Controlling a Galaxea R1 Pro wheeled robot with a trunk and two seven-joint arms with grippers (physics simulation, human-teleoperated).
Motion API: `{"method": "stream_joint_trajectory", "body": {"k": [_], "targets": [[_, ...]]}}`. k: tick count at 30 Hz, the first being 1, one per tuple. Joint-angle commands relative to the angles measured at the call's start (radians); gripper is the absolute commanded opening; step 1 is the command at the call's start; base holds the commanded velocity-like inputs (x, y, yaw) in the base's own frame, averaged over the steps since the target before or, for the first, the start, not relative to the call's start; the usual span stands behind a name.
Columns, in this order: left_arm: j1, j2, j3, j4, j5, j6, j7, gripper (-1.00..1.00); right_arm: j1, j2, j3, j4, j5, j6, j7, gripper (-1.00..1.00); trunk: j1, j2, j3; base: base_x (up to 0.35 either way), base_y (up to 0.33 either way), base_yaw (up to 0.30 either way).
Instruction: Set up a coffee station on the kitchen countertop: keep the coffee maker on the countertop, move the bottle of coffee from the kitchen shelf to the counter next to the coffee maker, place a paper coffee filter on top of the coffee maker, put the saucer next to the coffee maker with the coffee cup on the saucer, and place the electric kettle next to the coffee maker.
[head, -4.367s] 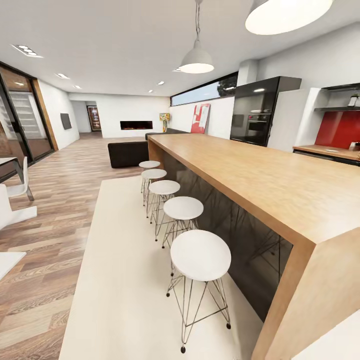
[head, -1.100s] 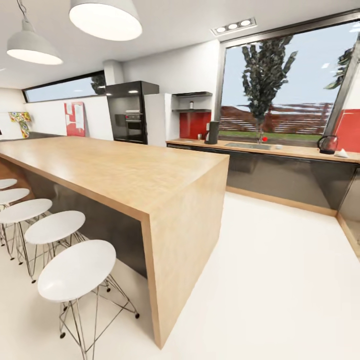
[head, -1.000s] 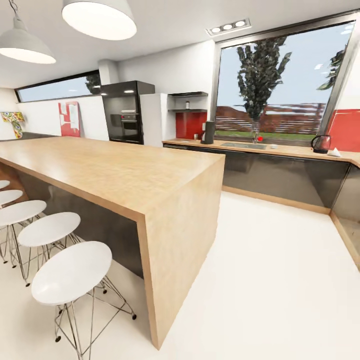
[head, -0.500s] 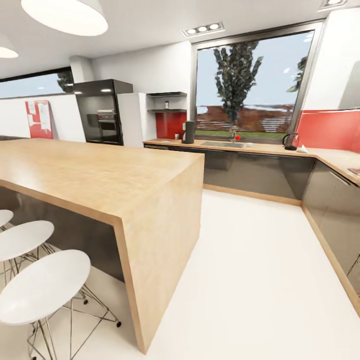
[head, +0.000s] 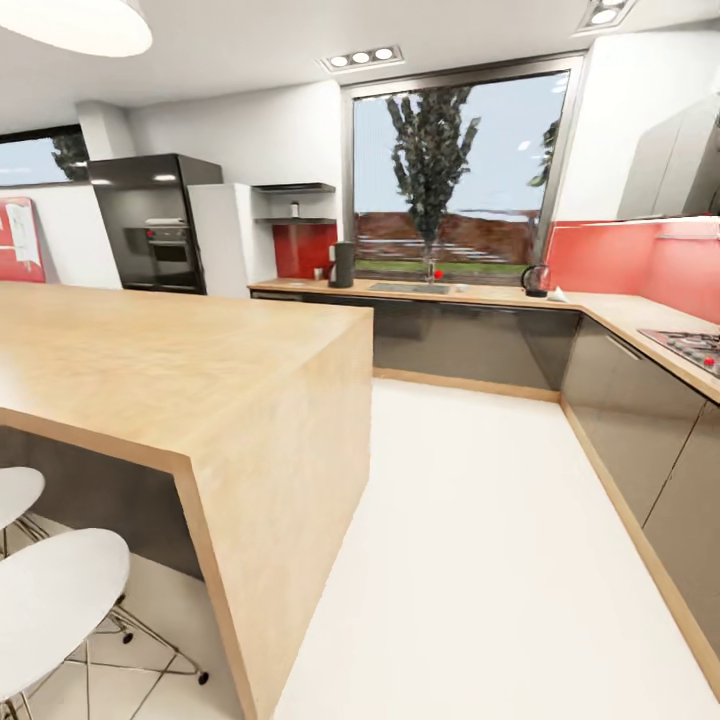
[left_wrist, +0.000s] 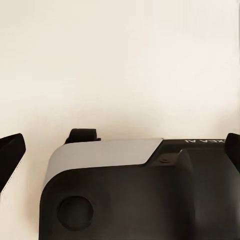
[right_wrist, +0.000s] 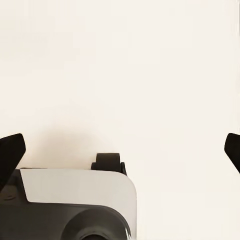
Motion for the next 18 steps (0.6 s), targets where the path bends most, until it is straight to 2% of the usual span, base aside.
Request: {"method": "stream_joint_trajectory", "body": {"k": [1,7,13,18], "targets": [[0.0,0.0,0.001,-0.001,0.001,-0.001,0.0,1.0,-0.001,0.0,0.0,0.001,0.0,-0.003,0.0,1.0,0.001,0.0,-0.001,0.28,0.0,-0.068],[0.0,0.0,0.001,-0.001,0.001,-0.001,0.0,1.0,-0.001,-0.001,0.0,0.001,-0.001,-0.003,0.0,1.0,0.001,0.0,-0.001,0.307,-0.011,-0.025],[0.0,0.0,0.001,-0.001,0.001,-0.001,0.0,1.0,0.0,-0.001,0.0,0.0,-0.004,-0.003,0.0,1.0,0.001,0.0,-0.001,0.315,-0.097,-0.008],[0.0,0.0,0.001,-0.001,0.001,-0.001,0.0,1.0,0.0,-0.001,0.001,0.001,-0.003,-0.003,0.0,1.0,0.001,0.0,0.0,0.303,-0.146,-0.141]]}}
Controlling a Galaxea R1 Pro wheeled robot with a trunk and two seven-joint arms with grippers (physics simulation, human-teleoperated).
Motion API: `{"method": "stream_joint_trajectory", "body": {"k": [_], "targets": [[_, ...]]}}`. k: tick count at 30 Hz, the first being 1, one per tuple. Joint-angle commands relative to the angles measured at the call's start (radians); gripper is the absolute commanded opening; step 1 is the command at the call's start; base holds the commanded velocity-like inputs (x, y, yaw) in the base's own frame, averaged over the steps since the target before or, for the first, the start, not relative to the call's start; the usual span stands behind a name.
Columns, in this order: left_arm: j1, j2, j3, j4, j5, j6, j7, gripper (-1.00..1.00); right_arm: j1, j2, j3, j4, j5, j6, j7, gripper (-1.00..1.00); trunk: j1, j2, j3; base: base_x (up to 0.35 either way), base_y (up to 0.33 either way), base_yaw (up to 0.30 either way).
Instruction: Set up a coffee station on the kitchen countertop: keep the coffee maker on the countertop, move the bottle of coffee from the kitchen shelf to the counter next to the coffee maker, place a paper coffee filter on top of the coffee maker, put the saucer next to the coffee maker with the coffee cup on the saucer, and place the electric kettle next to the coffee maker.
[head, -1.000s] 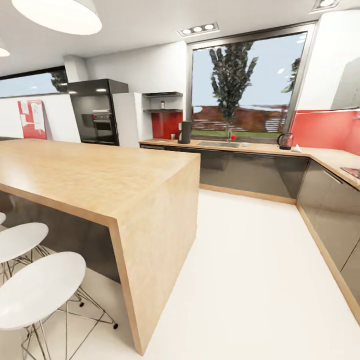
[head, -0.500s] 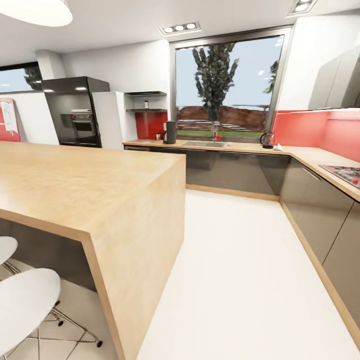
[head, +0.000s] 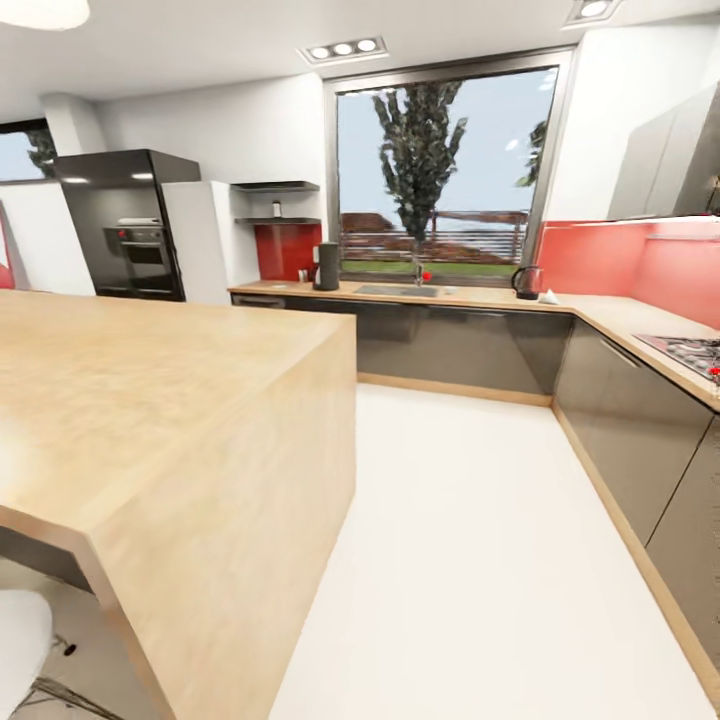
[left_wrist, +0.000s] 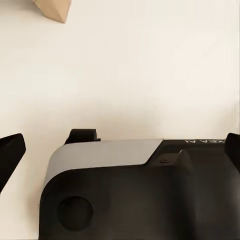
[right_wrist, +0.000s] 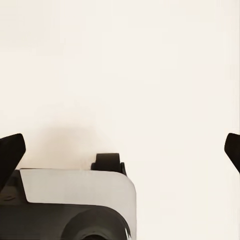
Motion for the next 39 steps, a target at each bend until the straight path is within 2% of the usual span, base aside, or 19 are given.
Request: {"method": "stream_joint_trajectory", "body": {"k": [1,28,39], "targets": [[0.0,0.0,0.001,-0.002,0.001,-0.001,0.0,1.0,-0.001,0.0,0.0,0.001,0.001,-0.003,0.0,1.0,0.001,0.0,0.0,0.296,-0.161,-0.217],[0.0,0.0,0.001,-0.001,0.001,-0.001,0.0,1.0,-0.001,0.0,0.0,0.001,0.004,-0.003,0.0,1.0,0.001,0.0,0.012,0.294,-0.165,-0.239],[0.0,0.0,0.002,-0.001,0.001,-0.001,0.0,1.0,-0.001,-0.001,0.0,0.001,0.004,-0.003,0.001,1.0,0.001,0.0,0.013,0.298,-0.146,-0.067]]}}
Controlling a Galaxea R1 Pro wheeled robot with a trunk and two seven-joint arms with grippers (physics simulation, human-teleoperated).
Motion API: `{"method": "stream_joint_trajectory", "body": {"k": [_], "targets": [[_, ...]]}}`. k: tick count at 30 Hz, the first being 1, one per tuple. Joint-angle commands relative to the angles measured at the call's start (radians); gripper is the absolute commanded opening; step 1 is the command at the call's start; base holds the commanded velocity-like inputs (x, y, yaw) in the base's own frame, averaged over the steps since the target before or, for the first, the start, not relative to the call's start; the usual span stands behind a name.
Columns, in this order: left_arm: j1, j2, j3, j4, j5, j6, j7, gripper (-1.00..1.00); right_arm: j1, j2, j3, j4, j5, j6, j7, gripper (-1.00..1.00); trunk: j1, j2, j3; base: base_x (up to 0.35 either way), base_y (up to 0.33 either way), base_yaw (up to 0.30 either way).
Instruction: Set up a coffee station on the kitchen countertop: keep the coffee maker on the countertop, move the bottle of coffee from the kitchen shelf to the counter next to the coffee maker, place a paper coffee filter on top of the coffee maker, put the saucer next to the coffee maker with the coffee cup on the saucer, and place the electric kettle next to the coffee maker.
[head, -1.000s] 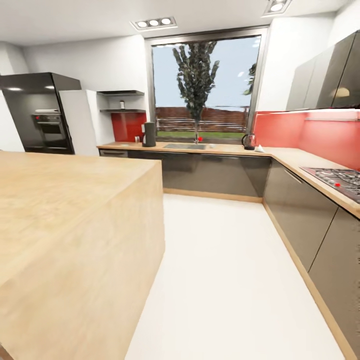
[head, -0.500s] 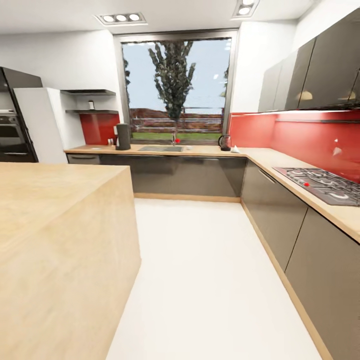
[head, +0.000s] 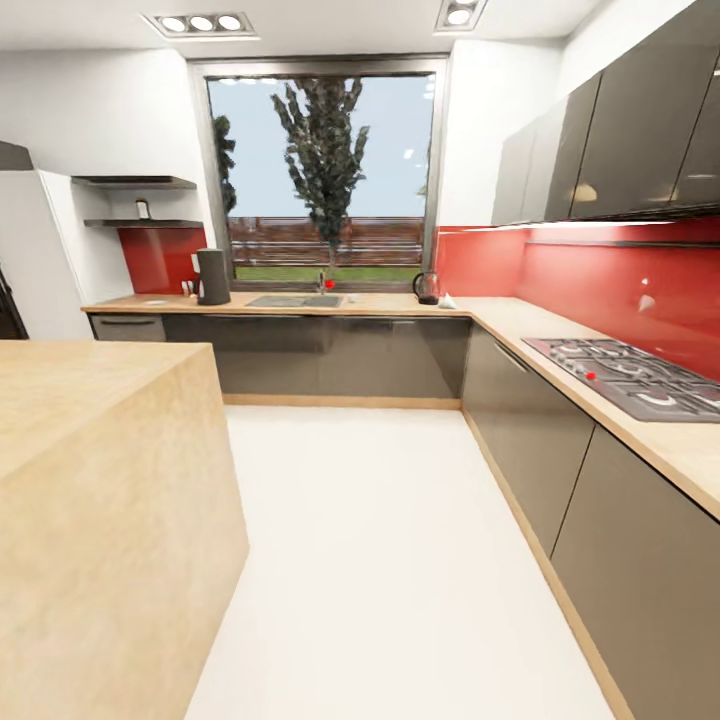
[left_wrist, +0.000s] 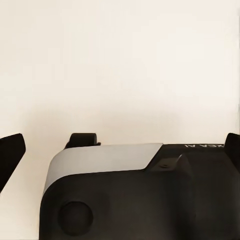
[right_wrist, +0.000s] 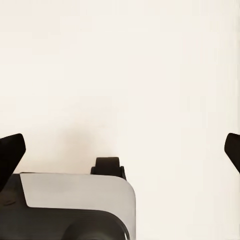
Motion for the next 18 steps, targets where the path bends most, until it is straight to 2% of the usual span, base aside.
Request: {"method": "stream_joint_trajectory", "body": {"k": [1,18], "targets": [[0.0,0.0,0.001,-0.001,0.001,-0.001,0.0,1.0,0.0,0.0,0.0,0.001,0.0,-0.003,0.0,1.0,0.001,0.0,-0.001,0.316,-0.055,-0.006],[0.0,0.0,0.0,-0.001,0.001,-0.001,0.0,1.0,-0.001,0.0,0.001,0.001,0.001,-0.003,-0.001,1.0,0.001,0.0,-0.001,0.325,-0.009,-0.001]]}}
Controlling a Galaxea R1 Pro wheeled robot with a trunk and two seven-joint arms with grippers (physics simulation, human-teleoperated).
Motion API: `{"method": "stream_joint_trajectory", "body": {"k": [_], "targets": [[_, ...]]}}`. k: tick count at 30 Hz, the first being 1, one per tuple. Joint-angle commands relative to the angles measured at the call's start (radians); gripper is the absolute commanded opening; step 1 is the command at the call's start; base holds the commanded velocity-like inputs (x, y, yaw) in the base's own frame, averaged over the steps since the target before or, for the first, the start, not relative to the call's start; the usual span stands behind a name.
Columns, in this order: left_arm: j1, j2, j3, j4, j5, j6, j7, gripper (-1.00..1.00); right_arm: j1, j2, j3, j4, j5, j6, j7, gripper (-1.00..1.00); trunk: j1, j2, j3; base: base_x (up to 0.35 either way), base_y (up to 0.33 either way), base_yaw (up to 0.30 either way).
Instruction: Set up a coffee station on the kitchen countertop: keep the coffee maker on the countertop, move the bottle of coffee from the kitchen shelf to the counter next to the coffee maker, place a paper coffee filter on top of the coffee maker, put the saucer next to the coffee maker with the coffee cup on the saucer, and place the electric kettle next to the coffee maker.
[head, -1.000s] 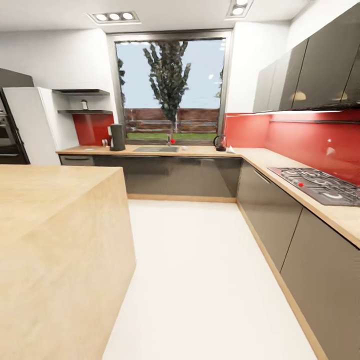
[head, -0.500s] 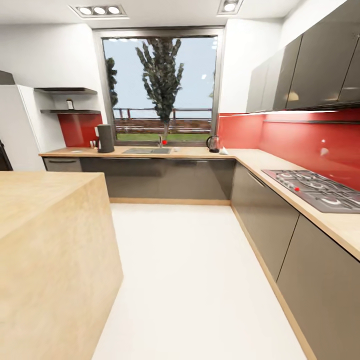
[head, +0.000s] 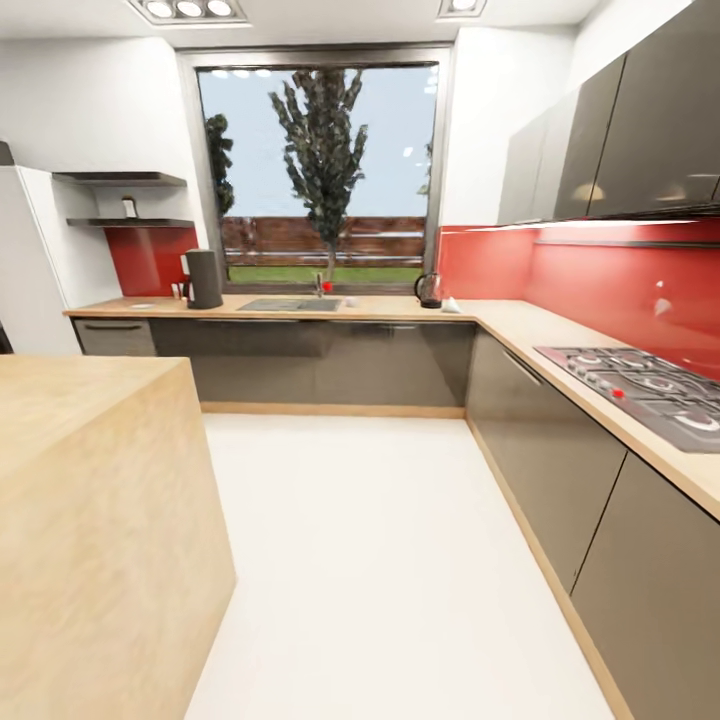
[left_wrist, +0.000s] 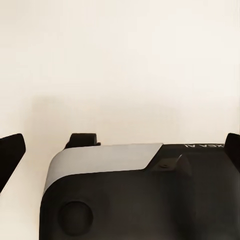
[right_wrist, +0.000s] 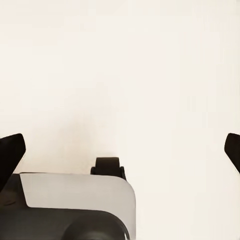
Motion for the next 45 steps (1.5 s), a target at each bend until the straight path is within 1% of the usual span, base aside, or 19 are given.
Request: {"method": "stream_joint_trajectory", "body": {"k": [1,45], "targets": [[0.0,0.0,0.001,-0.001,0.001,-0.001,0.0,1.0,0.0,0.0,0.0,0.001,0.0,-0.003,0.0,1.0,0.001,0.0,-0.001,0.327,0.0,0.0],[0.0,0.0,0.001,-0.002,0.001,-0.001,0.0,1.0,-0.001,-0.001,0.0,0.001,0.001,-0.003,0.0,1.0,0.001,0.0,-0.001,0.327,0.0,0.0]]}}
